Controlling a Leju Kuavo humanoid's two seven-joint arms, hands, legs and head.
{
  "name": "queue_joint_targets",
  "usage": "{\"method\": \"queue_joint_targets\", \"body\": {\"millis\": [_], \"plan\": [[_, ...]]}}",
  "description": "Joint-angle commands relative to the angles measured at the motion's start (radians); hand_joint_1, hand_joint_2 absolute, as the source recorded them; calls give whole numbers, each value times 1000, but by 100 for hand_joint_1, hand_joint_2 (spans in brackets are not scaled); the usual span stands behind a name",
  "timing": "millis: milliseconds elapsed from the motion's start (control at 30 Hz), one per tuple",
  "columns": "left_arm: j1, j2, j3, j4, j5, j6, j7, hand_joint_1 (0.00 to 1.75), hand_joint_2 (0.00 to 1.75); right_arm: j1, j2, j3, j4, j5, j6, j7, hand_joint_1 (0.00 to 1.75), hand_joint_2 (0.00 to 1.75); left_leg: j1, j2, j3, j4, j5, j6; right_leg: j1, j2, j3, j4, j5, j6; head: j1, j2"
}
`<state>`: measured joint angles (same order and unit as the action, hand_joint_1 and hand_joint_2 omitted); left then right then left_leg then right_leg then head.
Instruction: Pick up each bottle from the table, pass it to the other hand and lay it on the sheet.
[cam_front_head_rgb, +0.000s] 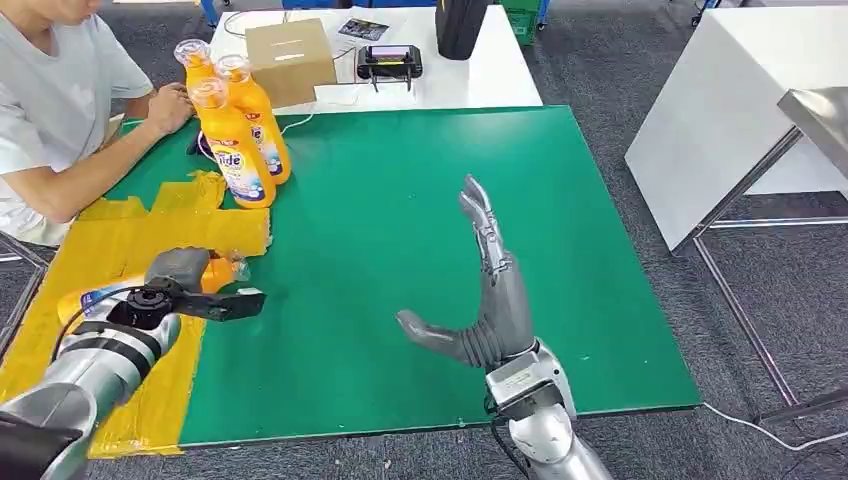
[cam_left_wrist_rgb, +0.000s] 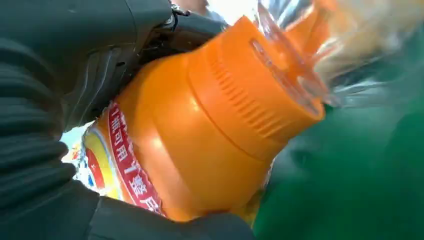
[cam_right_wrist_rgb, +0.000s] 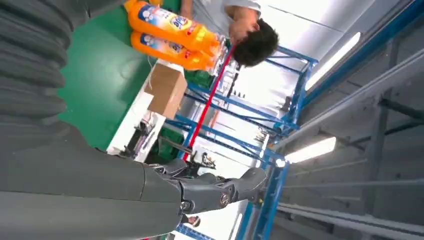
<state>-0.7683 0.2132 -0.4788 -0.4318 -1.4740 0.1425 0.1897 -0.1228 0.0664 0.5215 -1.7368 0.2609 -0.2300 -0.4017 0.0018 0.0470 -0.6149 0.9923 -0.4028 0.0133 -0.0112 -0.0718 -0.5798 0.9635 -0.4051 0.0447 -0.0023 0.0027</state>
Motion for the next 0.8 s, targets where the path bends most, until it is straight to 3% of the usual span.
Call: {"method": "queue_joint_targets", "body": {"millis": [33,200,300,400,467,533,600,633,667,733,800], "plan": [[4,-42,42,102,-38,194,34,0,175,-41,-38,45,88,-10,2,14,0,175,1,-2,5,-1,-1,-1,0,6,5,-1,-1,-1,0,0],[4,-41,58,96,-41,209,28,0,175,-44,-36,46,95,-17,6,15,0,175,1,-2,3,0,-1,-1,0,6,3,0,-1,-1,0,0],[1,-40,194,37,96,339,-68,0,175,-24,-37,37,89,-20,6,17,0,175,1,-2,2,0,-1,0,0,4,2,-1,-1,-1,0,0],[-8,-37,196,35,96,334,-68,0,175,-21,-39,37,90,-20,5,17,0,175,2,-4,3,1,-2,-1,1,5,4,0,-2,-2,0,0],[47,-23,266,-124,146,556,-126,0,175,2,-42,26,85,-8,-2,15,0,175,2,-4,3,1,-2,-1,1,5,4,0,-2,-1,0,0],[152,-19,388,-436,96,556,-157,0,175,26,-46,15,84,-4,-8,11,0,175,1,-4,3,0,-2,-1,0,5,4,-1,-2,-1,-1,0],[164,-13,394,-447,102,556,-165,0,175,36,-53,13,84,-2,-10,8,0,175,2,-5,2,0,-2,-1,1,4,3,-1,-2,-1,0,0],[229,-42,484,-659,77,556,-218,0,175,50,-54,6,80,-2,-15,7,0,175,1,-3,2,0,-1,-1,0,4,2,-1,-1,-1,-1,0],[256,-67,532,-741,76,556,-259,0,175,58,-56,3,78,-1,-19,7,0,175,2,-3,4,1,-3,-1,0,6,4,0,-3,-1,0,0],[334,-192,676,-928,211,556,-501,0,175,104,-63,-20,60,8,-43,1,0,175,1,-3,2,1,-3,-1,0,6,3,0,-2,-1,-1,0],[418,-162,547,-986,371,556,-488,0,175,136,-67,-41,41,15,-53,-3,0,175,2,-6,3,2,-4,-1,1,5,4,0,-4,-1,-1,0]]}}
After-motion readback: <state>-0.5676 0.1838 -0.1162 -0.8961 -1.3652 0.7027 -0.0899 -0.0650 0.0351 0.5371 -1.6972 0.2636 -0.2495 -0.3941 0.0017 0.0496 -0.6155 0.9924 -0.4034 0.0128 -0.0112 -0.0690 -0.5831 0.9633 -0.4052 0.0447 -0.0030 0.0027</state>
